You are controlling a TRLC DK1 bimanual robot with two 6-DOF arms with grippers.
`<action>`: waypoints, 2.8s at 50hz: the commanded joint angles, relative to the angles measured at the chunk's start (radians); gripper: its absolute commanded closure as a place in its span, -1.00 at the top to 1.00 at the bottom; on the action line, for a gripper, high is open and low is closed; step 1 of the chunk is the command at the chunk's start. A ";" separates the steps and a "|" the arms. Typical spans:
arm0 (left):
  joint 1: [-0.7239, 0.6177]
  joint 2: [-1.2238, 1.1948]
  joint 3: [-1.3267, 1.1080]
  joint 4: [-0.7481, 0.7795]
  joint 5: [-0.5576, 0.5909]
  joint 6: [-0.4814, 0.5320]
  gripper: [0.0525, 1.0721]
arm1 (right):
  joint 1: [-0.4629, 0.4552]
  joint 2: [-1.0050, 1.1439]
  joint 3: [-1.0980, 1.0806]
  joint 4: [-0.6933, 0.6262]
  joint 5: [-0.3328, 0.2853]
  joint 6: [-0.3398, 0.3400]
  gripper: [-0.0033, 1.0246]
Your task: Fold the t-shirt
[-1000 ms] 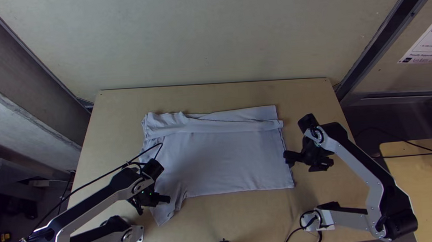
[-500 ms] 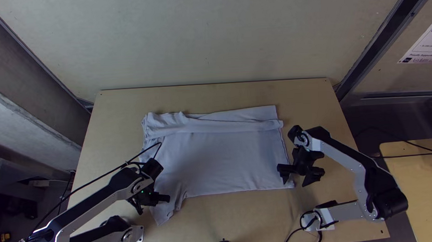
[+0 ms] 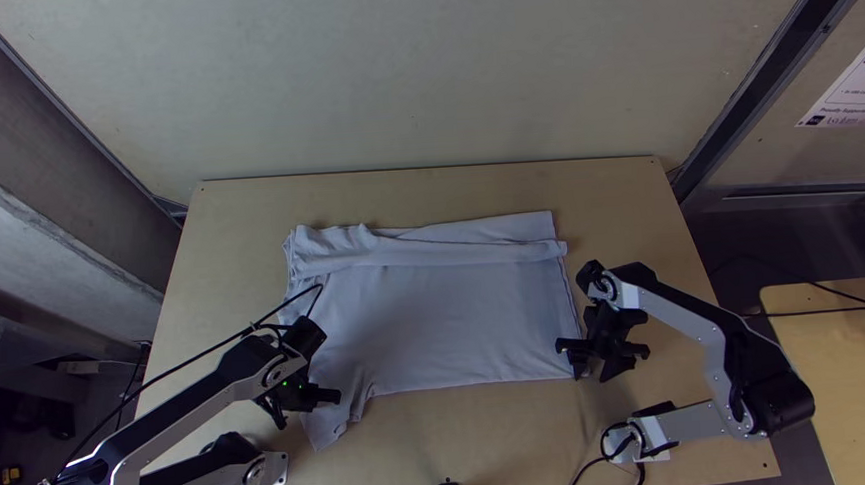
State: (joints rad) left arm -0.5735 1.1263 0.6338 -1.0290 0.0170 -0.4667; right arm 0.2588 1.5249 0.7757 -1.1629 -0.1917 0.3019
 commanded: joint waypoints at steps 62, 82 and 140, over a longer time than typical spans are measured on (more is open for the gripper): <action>0.449 -0.019 0.345 -0.042 -0.005 0.306 -0.95 | -0.046 -0.172 0.201 0.091 0.123 -0.037 -0.94; 0.500 0.181 0.575 -0.029 -0.002 0.333 -0.95 | -0.082 0.040 0.465 0.094 0.146 -0.063 -0.94; 0.551 0.872 1.121 0.093 -0.005 0.318 -0.95 | -0.104 0.580 0.975 0.098 0.164 -0.066 -0.75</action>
State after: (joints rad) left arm -0.0414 1.9587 1.7248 -0.9722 0.0177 -0.1337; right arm 0.1722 2.0701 1.7313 -1.0584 -0.0475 0.2344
